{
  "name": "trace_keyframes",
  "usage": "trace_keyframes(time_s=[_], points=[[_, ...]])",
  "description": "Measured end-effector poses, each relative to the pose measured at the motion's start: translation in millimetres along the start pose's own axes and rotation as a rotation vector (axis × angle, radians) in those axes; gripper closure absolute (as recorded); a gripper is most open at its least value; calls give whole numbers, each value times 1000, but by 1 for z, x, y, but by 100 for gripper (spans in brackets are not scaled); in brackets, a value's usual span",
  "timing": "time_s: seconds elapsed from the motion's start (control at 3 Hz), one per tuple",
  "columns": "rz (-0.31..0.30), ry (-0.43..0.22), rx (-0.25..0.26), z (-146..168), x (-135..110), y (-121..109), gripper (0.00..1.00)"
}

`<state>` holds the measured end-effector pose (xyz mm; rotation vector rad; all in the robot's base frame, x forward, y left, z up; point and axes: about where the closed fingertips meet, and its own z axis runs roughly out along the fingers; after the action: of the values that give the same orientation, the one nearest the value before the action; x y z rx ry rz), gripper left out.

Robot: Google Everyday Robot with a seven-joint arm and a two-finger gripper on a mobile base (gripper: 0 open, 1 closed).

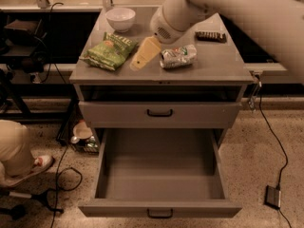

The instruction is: Place green jalapeno chip bag into middle drawer

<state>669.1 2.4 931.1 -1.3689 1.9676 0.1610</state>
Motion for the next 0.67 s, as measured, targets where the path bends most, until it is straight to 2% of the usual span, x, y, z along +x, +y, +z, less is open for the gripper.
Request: trace_keyframes(time_s=[0.33,0.67], points=[[58,36,12,64,-35,-13,0],[84,99,14,110,-50,-9,0]])
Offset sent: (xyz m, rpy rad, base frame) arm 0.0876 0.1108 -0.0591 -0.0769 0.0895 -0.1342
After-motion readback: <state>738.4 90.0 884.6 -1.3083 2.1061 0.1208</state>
